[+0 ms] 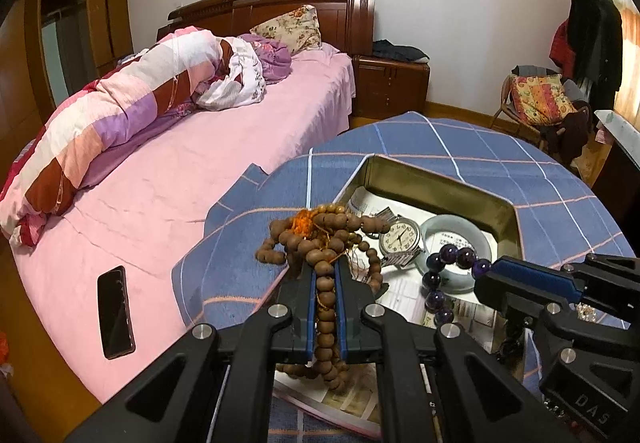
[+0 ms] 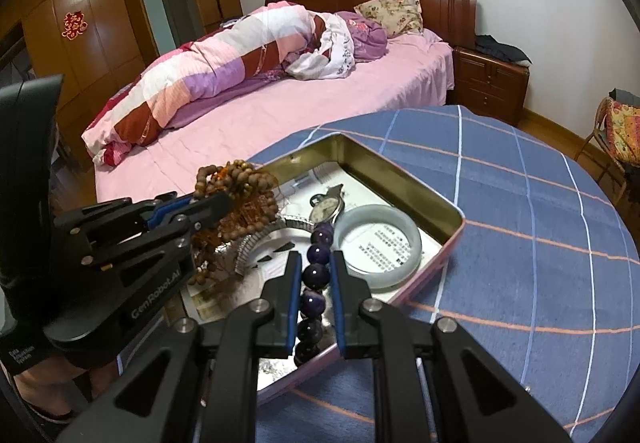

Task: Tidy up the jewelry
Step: 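Open both tools to drop the purple bracelet and wooden beads into the tin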

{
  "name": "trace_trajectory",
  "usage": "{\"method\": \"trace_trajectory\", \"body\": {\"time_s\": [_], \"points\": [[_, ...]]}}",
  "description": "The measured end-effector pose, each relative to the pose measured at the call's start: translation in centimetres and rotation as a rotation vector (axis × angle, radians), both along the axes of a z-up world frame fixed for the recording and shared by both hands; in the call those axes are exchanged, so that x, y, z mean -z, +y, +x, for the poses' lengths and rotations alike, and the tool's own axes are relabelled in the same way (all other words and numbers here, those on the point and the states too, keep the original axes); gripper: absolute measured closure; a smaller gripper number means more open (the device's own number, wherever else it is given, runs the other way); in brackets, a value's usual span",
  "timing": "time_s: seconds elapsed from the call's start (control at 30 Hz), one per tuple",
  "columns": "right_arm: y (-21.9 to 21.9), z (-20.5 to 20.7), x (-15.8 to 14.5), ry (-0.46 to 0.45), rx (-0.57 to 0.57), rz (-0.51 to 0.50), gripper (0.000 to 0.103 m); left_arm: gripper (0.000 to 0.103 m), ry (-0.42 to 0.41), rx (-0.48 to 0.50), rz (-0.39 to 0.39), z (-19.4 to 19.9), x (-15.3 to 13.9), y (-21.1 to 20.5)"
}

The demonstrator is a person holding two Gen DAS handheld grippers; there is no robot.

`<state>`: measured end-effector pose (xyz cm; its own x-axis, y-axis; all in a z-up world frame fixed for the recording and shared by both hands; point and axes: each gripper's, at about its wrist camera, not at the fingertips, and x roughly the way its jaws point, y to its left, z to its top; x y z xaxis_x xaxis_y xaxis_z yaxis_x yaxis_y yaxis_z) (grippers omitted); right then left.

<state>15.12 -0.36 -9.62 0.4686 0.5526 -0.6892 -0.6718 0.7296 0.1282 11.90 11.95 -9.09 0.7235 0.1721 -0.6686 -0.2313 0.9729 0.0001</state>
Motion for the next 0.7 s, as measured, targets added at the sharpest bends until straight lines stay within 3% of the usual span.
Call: {"method": "trace_trajectory", "body": {"time_s": [0.47, 0.53, 0.57, 0.6, 0.7], "points": [[0.35, 0.02, 0.57, -0.002, 0.002, -0.023, 0.085, 0.095, 0.019, -0.023, -0.022, 0.17, 0.84, 0.57], [0.22, 0.04, 0.65, 0.0, 0.006, -0.018, 0.074, 0.092, 0.025, -0.02, -0.041, 0.22, 0.84, 0.71], [0.08, 0.01, 0.61, -0.002, 0.012, -0.016, 0.054, 0.082, 0.034, -0.024, -0.043, 0.24, 0.87, 0.79], [-0.11, -0.06, 0.48, -0.012, 0.02, -0.013, 0.039, 0.08, 0.035, -0.024, -0.047, 0.21, 0.83, 0.88], [-0.61, -0.48, -0.05, -0.032, 0.032, -0.004, 0.035, 0.062, 0.028, -0.014, -0.071, -0.16, 0.51, 0.66]]}}
